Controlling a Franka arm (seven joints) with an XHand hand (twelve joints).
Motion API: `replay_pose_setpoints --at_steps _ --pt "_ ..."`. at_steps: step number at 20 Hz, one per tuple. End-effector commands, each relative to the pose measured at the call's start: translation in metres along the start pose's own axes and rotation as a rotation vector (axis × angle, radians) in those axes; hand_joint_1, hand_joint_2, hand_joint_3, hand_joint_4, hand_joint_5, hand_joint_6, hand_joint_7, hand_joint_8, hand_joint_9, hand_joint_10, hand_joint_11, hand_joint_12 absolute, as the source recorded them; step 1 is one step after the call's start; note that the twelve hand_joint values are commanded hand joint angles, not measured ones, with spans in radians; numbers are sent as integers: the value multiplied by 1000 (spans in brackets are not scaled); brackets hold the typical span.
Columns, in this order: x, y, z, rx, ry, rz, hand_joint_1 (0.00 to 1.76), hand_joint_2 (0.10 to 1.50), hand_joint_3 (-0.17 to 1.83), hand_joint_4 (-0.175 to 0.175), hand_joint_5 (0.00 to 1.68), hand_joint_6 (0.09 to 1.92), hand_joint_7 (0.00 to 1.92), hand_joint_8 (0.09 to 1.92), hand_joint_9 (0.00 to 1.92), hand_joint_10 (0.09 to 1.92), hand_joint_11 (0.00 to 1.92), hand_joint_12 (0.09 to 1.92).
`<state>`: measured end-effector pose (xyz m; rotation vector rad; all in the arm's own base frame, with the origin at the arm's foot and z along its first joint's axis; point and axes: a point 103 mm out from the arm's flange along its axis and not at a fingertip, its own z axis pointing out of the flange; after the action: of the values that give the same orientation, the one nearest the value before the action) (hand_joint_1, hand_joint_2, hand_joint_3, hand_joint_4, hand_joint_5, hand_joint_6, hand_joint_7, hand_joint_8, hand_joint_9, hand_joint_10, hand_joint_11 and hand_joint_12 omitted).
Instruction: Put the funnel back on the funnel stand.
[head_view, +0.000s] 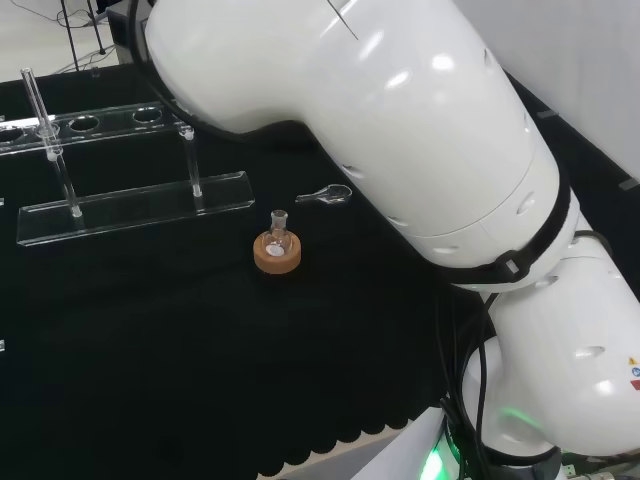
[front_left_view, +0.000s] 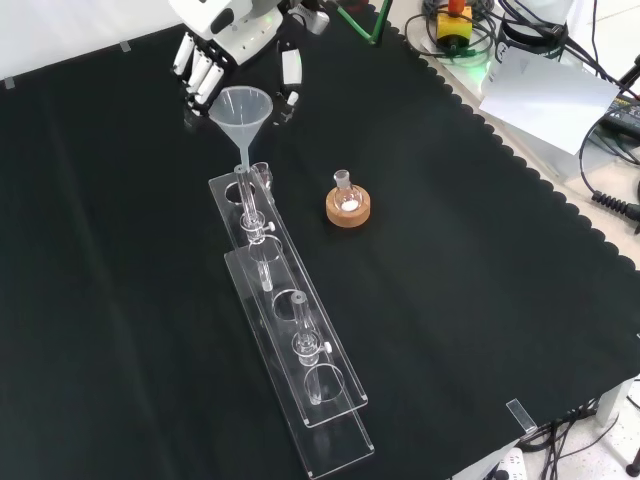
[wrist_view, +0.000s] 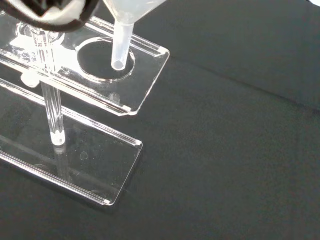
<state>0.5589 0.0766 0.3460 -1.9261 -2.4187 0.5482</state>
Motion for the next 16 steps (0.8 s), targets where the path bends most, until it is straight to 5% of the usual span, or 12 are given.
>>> replay_pose_setpoints --at_steps 1,16 --pt "3 8 3 7 3 -7 848 637 630 -14 544 645 649 618 1016 403 653 1241" --pt "10 27 11 18 6 -23 848 637 633 -14 546 659 648 619 1016 404 657 1238"
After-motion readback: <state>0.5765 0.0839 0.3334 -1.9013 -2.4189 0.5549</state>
